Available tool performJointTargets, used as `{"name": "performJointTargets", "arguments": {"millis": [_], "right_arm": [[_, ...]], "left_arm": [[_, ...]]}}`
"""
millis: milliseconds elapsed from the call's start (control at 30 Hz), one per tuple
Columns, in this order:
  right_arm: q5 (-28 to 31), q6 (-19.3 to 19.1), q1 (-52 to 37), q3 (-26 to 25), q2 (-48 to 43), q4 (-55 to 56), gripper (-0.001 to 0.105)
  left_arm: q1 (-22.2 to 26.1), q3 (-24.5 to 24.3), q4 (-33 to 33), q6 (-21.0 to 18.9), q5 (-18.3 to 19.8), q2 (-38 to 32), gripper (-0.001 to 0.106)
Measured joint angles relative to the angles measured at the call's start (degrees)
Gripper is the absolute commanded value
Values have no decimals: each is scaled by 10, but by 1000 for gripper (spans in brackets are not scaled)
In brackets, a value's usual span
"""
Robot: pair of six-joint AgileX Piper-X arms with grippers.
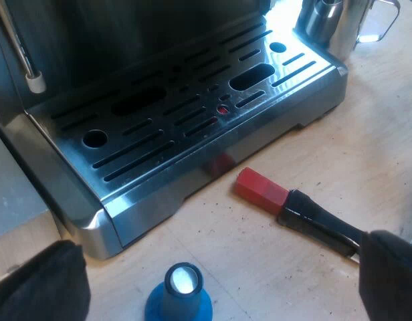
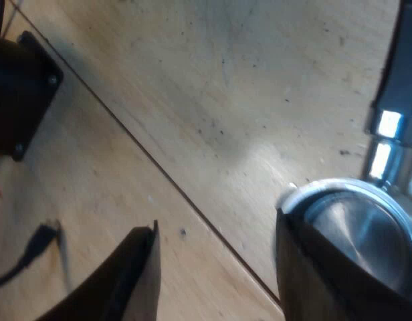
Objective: Put the handle in the coffee machine
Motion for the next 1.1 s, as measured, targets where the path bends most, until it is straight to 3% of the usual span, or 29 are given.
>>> {"name": "performJointTargets", "arguments": {"millis": [233, 367, 400, 633, 833, 1100], "right_arm": [[3, 20, 0, 0, 23, -59, 44], [15, 23, 0, -1, 23, -62, 60], [18, 23, 0, -1, 23, -62, 67], [16, 31, 0, -2, 23, -62, 69], [32, 41, 2, -42, 23, 11, 69], [104, 41, 36, -115, 23, 162, 69]], "left_arm": [[0, 0, 3, 14, 8, 0, 84], [0, -4, 20, 42, 15, 0, 84], [0, -8, 33, 70, 17, 0, 84], [-6, -30, 69, 101, 21, -1, 84], [-48, -39, 69, 102, 21, -1, 84], [-96, -41, 79, 102, 8, -1, 84]]}}
